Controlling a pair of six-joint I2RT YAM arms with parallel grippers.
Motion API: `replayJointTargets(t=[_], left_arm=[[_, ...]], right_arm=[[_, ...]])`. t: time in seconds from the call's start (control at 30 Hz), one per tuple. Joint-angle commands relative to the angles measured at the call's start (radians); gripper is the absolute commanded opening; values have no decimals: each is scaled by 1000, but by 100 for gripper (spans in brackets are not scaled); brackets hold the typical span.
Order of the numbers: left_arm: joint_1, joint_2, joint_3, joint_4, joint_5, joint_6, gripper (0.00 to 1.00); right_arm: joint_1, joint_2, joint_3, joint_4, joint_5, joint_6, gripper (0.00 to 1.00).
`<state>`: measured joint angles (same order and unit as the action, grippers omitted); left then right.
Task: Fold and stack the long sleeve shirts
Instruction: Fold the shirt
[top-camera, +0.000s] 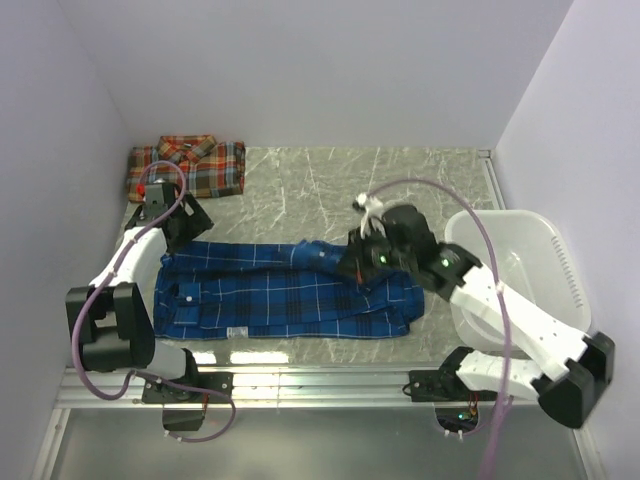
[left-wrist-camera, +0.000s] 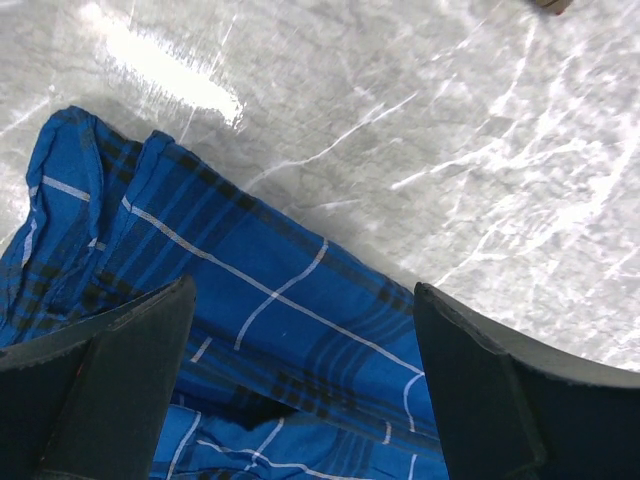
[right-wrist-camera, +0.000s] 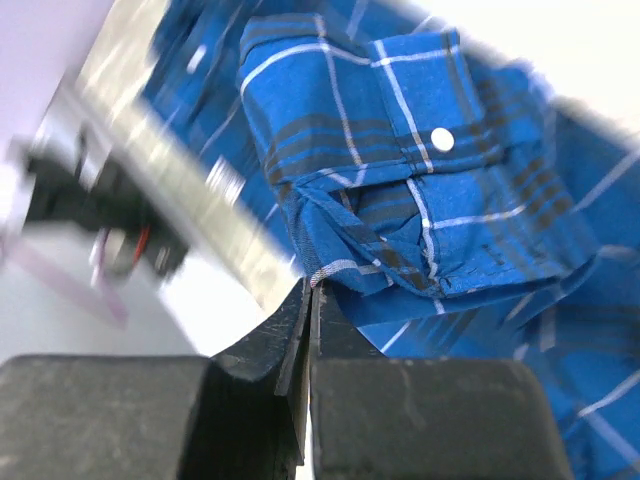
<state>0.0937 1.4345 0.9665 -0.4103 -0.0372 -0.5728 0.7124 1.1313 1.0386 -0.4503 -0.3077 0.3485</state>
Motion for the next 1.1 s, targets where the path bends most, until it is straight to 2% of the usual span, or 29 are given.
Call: replayJointTargets(t=[0.0,0.13,0.27,0.33,0.37,0.43,0.53,0.57,0.63,0.73,0.77,0.8,0.83,0.9,1.0,1.07], left_arm=[[-3,-51,21,4,7,-12,96],[-2,-62,9,10,17,-19,96],[-2,-42,11,4,22,-24,96],[-2,-39,9,7,26,-25,95],[-3,-39,8,8,26,-24,95],[-2,-36,8,8,19,-24,95],[-2,-31,8,4,13,-24,95],[-2,-26,8,4,13,-25,95],[-3,-20,0,5,17,-30,95],[-20,-14,-5,2,14,-41,95],[-26,-10,-6,-1,17,-50,95],[-34,6,1,-8,28,-73,95],[-34,10,1,-8,28,-73,95],[-32,18,3,-8,30,-101,95],[-32,43,-5,4,23,-142,95],[-23,70,-12,8,19,-174,95]], right_arm=[[56,-132,-95,-14,-108,-36,0],[82,-263,-190,-25,-214,-40,0],[97,-288,-245,-88,-359,-69,1],[117,-269,-261,-123,-411,-100,4],[125,-260,-262,-181,-419,-117,13],[154,-234,-253,-250,-418,-178,14],[176,-231,-242,-338,-364,-207,38],[177,-234,-232,-356,-314,-204,49],[177,-257,-192,-343,-243,-169,61],[170,-271,-134,-317,-21,-102,68],[162,-262,-105,-309,121,-71,69],[71,-195,-89,-276,244,-7,69],[70,-194,-89,-275,245,-6,69],[-66,-139,-94,-216,230,55,68],[-193,-6,-146,-95,205,150,68],[-228,53,-178,13,185,206,65]])
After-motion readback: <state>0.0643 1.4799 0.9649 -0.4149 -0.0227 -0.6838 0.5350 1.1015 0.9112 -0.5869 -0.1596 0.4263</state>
